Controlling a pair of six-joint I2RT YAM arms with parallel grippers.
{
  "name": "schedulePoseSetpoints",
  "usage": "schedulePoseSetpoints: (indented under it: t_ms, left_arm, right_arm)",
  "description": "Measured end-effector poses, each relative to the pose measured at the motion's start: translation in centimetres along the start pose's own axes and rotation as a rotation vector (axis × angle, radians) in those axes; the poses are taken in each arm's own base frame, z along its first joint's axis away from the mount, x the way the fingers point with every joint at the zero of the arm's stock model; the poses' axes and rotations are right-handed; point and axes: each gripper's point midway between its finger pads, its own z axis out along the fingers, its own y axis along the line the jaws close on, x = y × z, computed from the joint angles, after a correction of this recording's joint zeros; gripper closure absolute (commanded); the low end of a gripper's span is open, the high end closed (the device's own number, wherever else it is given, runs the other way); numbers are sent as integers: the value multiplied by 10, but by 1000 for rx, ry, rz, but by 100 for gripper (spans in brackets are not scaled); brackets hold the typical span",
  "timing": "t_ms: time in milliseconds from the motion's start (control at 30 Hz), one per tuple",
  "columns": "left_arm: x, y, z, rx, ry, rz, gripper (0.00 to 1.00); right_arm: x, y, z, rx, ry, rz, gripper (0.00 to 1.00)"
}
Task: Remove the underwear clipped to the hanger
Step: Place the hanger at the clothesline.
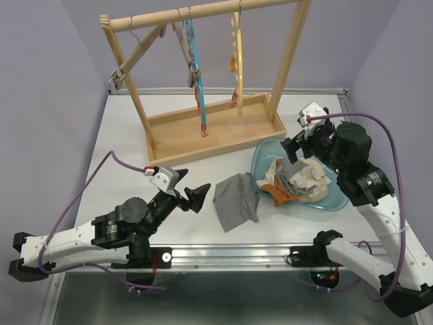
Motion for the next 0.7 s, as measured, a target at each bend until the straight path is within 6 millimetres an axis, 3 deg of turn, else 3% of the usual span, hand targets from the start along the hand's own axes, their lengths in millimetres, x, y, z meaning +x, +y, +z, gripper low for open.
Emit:
schedulePoseSetpoints:
  t_ms: [133, 267, 567, 700]
  left_arm:
    - [-8, 8, 5, -42, 2, 29, 6]
    - [-12, 31, 18, -124, 13, 58, 6]
    - [-7, 93, 36, -282, 43, 37, 5]
    - [0, 115, 35, -371, 68, 7, 4]
  right_arm:
    - [33, 15, -5, -36, 45, -15, 0]
    - [55, 30, -5, -93, 74, -25, 0]
    - [87, 69, -1, -287, 102, -63, 0]
    - [99, 98, 0, -458, 91, -101, 0]
